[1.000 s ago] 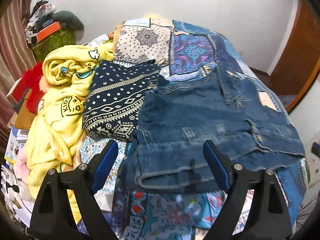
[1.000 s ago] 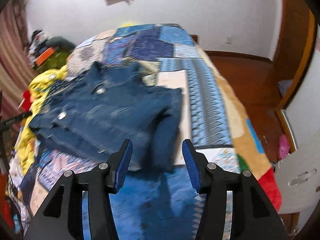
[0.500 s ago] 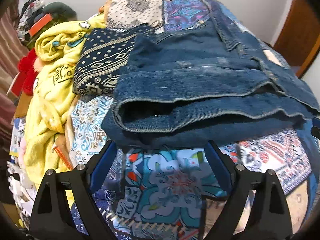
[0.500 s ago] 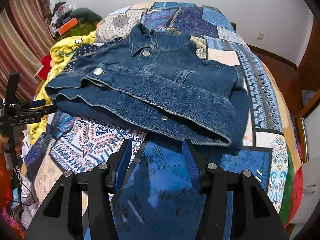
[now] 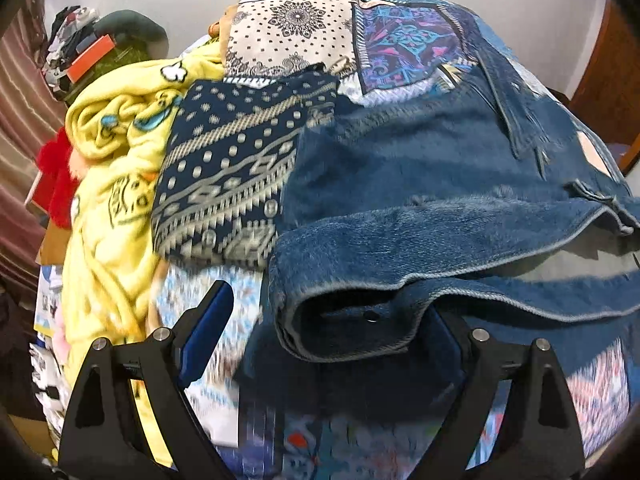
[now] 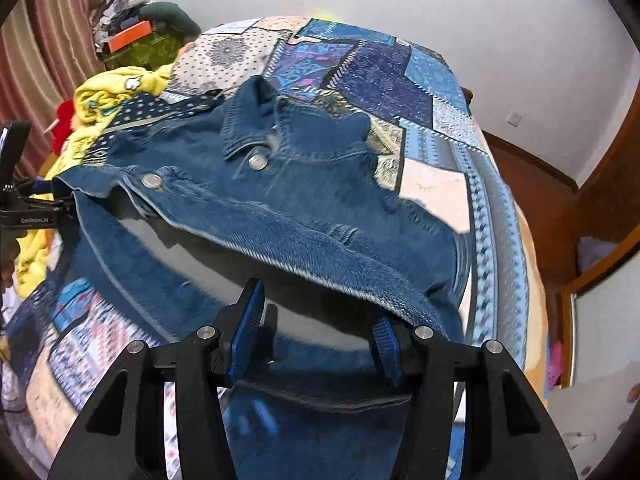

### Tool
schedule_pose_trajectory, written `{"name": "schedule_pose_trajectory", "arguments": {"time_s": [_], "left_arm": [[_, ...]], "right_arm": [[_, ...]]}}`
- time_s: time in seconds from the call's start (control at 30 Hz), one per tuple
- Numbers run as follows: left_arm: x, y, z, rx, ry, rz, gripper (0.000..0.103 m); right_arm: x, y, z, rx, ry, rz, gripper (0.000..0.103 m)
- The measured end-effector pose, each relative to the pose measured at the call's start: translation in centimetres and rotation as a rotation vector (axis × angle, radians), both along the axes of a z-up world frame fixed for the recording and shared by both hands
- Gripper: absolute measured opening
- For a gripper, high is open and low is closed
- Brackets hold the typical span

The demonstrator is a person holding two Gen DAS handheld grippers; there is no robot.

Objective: Fold large clothes

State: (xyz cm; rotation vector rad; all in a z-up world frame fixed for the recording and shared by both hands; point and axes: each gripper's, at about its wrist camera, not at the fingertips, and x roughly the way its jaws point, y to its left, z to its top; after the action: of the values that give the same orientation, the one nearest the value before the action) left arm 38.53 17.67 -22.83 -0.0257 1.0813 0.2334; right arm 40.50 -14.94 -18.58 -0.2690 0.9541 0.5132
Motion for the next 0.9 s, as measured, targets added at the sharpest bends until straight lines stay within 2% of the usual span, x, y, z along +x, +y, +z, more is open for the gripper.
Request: {"name": "schedule_pose_trajectory", "arguments": {"time_s": [0.2,0.3,0.37,0.47,0.63,0.77,0.9], "left_arm": [[4.8,-0.5,1.5,0.038,-0.065,0.010,0.090],[7.1,-0.7,2.8,0.086,-0.093,0.019,0.090],[7.9,-0.3,4.1,0.115,-0.126,0.045,0.090],[7.7,0.7,6.7,0.081,-0.209,0.084,0.090],[5.4,2.3,9.8,0.036,-0.295,0.117,0.090],[3.7,2.2,9.0,0.038,-0.247,0.073,0.090],[2.1,1.0,6.0,0.072,-0.151,-0.002,0.090]], "right_arm": [[3.8,0.5,-0.1,-0.021,-0.025,-0.031,0.048],[6.4,0.2,0.7,-0.001,-0.040,-0.080,0.048],[8.2,-0.7,1.4,0.019,-0.048,-0.163,0.048],[9.1,-2.5,3.1,0.084,-0.077,-0.247,0.048],[7.0,-3.9,5.9,0.154,-0.132,-0.245,0.048],[4.5,-2.7,6.4,0.136,-0.136,-0.165,0.048],[2.9,-0.5,4.7,0.094,-0.103,-0.073,0.048]]}}
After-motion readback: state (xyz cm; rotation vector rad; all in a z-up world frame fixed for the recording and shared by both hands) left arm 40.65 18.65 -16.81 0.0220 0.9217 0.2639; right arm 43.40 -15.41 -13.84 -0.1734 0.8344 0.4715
